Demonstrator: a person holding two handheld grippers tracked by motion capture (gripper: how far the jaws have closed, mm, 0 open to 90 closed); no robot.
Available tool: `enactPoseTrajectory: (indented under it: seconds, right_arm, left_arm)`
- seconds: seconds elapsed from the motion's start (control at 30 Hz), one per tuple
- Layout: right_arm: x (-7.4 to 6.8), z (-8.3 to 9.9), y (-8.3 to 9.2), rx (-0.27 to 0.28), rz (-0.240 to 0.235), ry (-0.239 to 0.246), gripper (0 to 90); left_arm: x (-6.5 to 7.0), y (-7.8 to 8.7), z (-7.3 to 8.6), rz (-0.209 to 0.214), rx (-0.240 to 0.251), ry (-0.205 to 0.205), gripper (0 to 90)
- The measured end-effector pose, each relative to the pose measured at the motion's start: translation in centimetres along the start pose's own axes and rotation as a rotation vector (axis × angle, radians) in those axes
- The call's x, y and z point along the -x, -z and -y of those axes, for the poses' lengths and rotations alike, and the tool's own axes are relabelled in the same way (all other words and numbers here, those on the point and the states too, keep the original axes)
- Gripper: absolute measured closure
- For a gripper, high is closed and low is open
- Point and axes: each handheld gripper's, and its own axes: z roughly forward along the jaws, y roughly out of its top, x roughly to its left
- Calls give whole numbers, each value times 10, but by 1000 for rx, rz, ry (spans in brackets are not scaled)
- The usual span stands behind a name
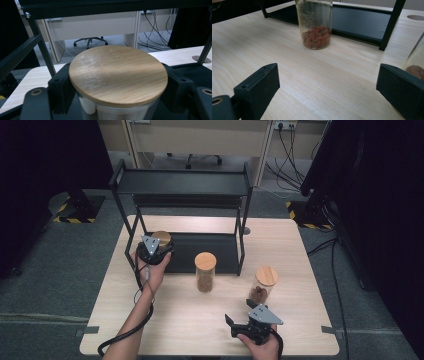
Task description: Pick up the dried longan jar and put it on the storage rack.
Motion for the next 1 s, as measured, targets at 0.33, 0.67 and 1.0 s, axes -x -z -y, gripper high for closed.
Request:
enactPoseTrajectory:
  seconds: [0.33, 0.67, 1.0]
  right_arm:
    - [0, 0, 0, -1, 1, 3, 51]
    - [0, 0, 0, -2, 0, 2, 51]
    - [0, 0, 0, 1, -2, 0, 51]
  left_arm:
    - [-4, -5, 0, -12, -5, 7, 248]
    - [-9, -12, 1, -26, 4, 9, 249]
    - [-11, -20, 5, -27, -7, 6, 248]
